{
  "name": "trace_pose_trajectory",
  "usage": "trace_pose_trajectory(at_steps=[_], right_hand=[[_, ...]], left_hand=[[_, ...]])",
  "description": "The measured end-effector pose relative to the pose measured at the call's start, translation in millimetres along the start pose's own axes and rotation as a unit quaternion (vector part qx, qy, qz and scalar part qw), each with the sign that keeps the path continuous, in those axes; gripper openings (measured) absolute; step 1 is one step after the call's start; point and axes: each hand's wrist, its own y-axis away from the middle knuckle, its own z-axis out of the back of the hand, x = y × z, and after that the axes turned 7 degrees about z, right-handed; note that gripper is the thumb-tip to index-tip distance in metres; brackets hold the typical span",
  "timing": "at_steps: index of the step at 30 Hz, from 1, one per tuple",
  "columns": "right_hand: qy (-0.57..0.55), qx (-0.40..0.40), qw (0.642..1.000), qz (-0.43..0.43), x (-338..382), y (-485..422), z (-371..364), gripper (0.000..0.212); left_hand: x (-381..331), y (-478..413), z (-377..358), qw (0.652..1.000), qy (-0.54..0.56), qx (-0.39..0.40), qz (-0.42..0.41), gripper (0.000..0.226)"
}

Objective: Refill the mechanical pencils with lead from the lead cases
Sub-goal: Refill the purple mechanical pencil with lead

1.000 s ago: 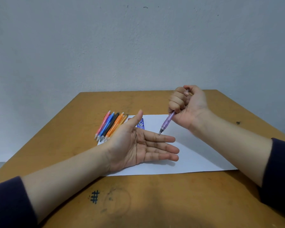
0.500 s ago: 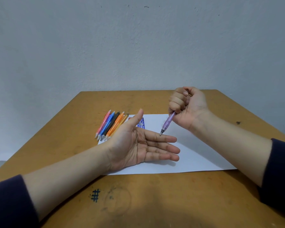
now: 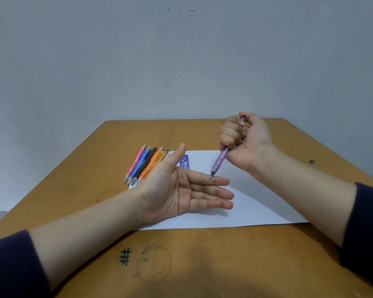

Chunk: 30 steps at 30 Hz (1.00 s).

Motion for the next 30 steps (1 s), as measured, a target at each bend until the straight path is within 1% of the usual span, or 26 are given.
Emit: trace_pose_trajectory(at_steps=[5, 7, 9, 13, 15, 17, 20, 25, 27, 30], right_hand=[[0.006, 0.021, 1.000, -0.021, 0, 1, 1, 0.037], [0.008, 0.029, 0.999, -0.028, -1, 1, 1, 0.042], [0.008, 0.037, 0.999, -0.031, -1, 1, 1, 0.042], [0.014, 0.052, 0.998, -0.034, -3, 2, 0, 0.043], [0.018, 0.060, 0.997, -0.036, -6, 2, -1, 0.046], [0.031, 0.062, 0.997, -0.028, -9, 1, -3, 0.048], [0.106, 0.054, 0.993, -0.002, -12, -2, -4, 0.041], [0.249, 0.071, 0.966, 0.011, -10, 2, -1, 0.018], [0.298, 0.086, 0.950, 0.017, -10, 4, 1, 0.021], [0.336, 0.122, 0.933, 0.022, -12, 9, 2, 0.036]], left_hand=[[-1, 1, -1, 1.000, 0.008, -0.020, -0.012, 0.089], [-1, 1, -1, 1.000, 0.005, -0.028, -0.014, 0.084], [-1, 1, -2, 0.999, -0.005, -0.041, -0.018, 0.073], [1, -1, -3, 0.997, -0.025, -0.068, -0.024, 0.043], [1, -1, -3, 0.996, -0.043, -0.077, -0.030, 0.035], [2, -1, -1, 0.995, -0.051, -0.079, -0.045, 0.032], [2, -2, 1, 0.992, -0.042, -0.089, -0.081, 0.026], [0, -3, 5, 0.982, -0.021, -0.129, -0.136, 0.023], [-2, -3, 6, 0.980, -0.013, -0.131, -0.150, 0.022], [-3, -4, 7, 0.977, -0.011, -0.136, -0.164, 0.022]])
